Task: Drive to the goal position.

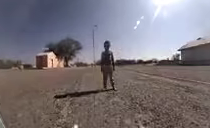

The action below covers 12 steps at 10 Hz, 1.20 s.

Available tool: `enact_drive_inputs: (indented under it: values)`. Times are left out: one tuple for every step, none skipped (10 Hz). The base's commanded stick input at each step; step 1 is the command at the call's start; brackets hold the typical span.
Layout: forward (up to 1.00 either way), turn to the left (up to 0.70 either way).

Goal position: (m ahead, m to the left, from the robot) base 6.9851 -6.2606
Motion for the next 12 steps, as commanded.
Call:
enact_drive_inputs:
  values:
    - [0.70,0.35]
    - [0.70,0.35]
    - [0.70,0.35]
    - [0.70,0.35]
    - [0.70,0.35]
    - [0.70,0.35]
    - [0.70,0.35]
    - [0.70,0.35]
    - [0.70,0.35]
    - [0.70,0.35]
    - [0.70,0.35]
    - [0.70,0.35]
